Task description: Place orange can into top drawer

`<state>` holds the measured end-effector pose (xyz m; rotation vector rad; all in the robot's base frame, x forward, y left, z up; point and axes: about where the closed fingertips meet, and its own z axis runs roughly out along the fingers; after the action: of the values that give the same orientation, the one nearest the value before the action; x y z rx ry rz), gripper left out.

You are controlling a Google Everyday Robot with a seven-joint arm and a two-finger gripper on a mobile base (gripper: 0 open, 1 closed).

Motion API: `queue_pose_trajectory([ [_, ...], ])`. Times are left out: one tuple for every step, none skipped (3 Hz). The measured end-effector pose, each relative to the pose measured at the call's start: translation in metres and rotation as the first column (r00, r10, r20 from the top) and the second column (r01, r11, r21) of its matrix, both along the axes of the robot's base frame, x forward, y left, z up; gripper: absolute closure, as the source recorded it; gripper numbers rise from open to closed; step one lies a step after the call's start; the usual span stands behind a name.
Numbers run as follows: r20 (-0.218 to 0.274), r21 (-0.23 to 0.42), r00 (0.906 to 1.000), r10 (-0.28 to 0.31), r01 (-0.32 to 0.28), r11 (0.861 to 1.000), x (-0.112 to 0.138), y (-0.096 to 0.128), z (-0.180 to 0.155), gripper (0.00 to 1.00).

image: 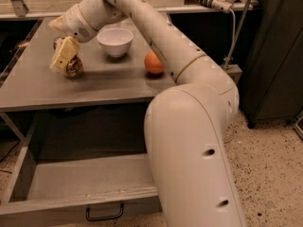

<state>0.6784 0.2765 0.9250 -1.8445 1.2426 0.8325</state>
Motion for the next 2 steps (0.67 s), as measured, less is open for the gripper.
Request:
queue_pose_trajectory([
  [0.015, -0.002, 0.9988, 0.048, -0.048, 0.999, -0.0002, 0.0089, -0.0001, 0.00],
  [0.029, 0.001, 0.9957, 0.088, -0.088, 0.996, -0.0005, 0.0168, -0.0003, 0.00],
])
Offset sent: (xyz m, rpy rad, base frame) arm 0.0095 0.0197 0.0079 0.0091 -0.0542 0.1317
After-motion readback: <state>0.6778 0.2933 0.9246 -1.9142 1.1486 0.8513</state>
